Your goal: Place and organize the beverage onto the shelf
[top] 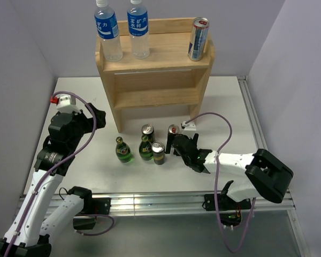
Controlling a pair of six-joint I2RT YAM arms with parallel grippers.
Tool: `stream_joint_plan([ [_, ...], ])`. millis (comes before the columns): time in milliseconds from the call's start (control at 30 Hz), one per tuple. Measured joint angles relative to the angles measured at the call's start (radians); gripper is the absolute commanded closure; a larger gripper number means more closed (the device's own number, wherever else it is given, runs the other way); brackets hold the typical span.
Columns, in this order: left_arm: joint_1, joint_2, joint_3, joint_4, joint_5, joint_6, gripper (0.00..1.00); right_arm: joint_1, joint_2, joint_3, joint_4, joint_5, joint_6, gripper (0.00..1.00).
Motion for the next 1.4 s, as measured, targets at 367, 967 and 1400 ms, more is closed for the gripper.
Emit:
stream_joint_plan([
  [367,-0.023,-0.007,-0.053,0.019,-0.027,0.024,0.01,-0.051,0.19,0.029,0.196,0.024,-0.068,0.0],
  [967,-0.054,-0.029,-0.129,0.067,-0.061,0.056,0.01,-0.06,0.357,0.105,0.356,0.052,-0.104,0.84],
  [1400,-0.058,-0.006,-0.124,0.072,-0.066,0.056,0.01,-0.059,0.039,0.148,-0.046,0.043,-0.107,1.0],
])
